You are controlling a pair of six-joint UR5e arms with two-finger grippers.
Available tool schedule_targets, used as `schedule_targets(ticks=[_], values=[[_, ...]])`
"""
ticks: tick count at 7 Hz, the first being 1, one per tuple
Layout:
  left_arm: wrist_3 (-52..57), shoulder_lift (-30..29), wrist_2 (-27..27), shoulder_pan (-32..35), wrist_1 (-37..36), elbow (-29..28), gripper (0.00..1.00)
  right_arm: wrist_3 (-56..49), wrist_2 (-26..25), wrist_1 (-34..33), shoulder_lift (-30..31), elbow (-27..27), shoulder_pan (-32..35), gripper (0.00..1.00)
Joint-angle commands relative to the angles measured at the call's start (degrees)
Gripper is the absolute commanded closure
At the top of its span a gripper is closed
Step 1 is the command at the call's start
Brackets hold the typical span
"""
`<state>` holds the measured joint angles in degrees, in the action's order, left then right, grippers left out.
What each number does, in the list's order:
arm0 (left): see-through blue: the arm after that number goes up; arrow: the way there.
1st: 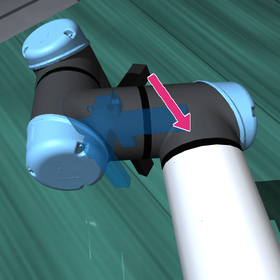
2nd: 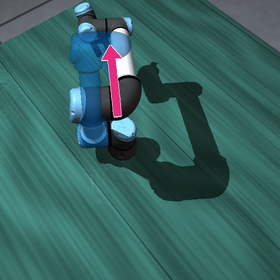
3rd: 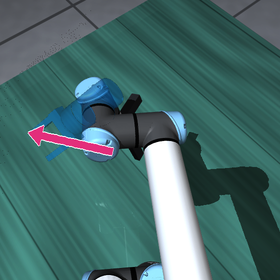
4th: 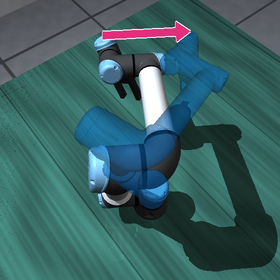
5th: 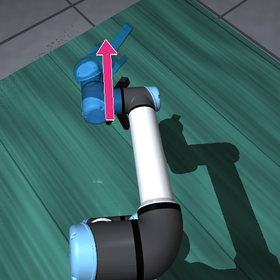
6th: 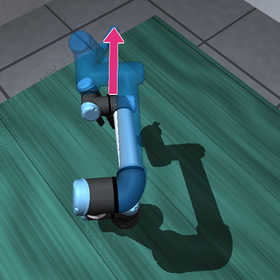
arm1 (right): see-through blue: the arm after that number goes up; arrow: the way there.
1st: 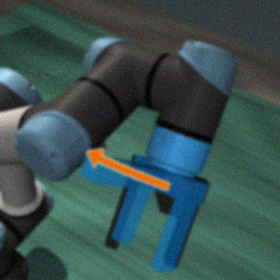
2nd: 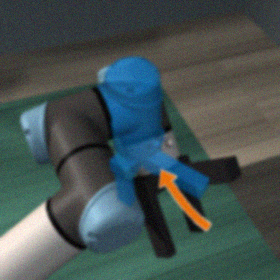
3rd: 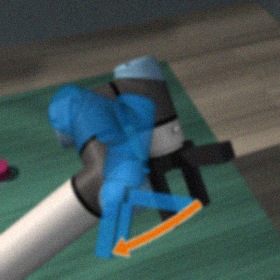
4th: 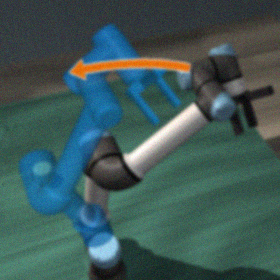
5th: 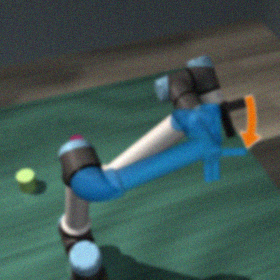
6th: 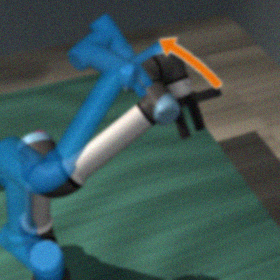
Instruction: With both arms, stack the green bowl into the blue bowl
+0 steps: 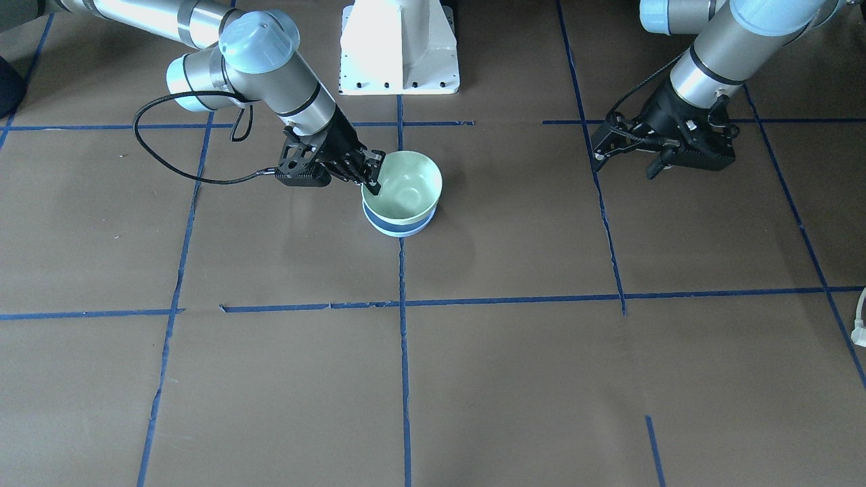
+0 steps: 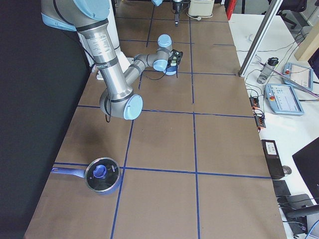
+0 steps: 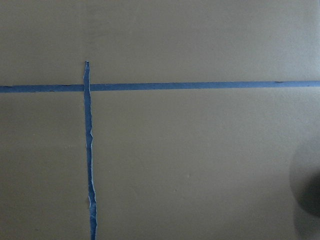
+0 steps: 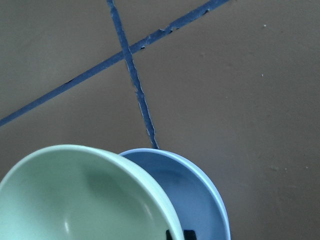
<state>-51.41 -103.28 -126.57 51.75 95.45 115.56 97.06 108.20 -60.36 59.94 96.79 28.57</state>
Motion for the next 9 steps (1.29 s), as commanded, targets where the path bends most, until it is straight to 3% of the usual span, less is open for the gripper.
schedule_targets(ticks=[1, 3, 4, 5, 6, 8, 9], values=[[0.0, 0.0, 0.0, -0.1, 0.1, 0.0, 0.0, -0.4, -1.7, 0.0, -0.1, -1.3, -1.1, 1.0], [0.0, 0.0, 0.0, -0.2, 0.1, -0.1, 0.0, -0.6, -1.8, -0.1, 0.0, -1.3, -1.1, 1.0], [0.0, -0.1, 0.0, -0.2, 0.1, -0.1, 0.0, -0.8, -1.8, 0.0, -0.1, -1.3, -1.2, 0.81], [0.0, 0.0, 0.0, -0.2, 0.1, -0.2, 0.0, -0.8, -1.8, -0.1, 0.0, -1.4, -1.2, 0.31], [0.0, -0.1, 0.0, -0.2, 0.1, -0.2, 0.0, -0.8, -1.8, 0.0, -0.1, -1.4, -1.2, 0.01], [0.0, -0.1, 0.0, -0.2, 0.0, -0.3, 0.0, -0.8, -0.2, -0.1, 0.8, 0.9, 0.9, 0.0], [0.3, 0.7, 0.0, 0.2, 0.2, -0.3, 0.0, -0.9, 5.0, 0.0, 5.7, 5.3, 6.1, 0.0]])
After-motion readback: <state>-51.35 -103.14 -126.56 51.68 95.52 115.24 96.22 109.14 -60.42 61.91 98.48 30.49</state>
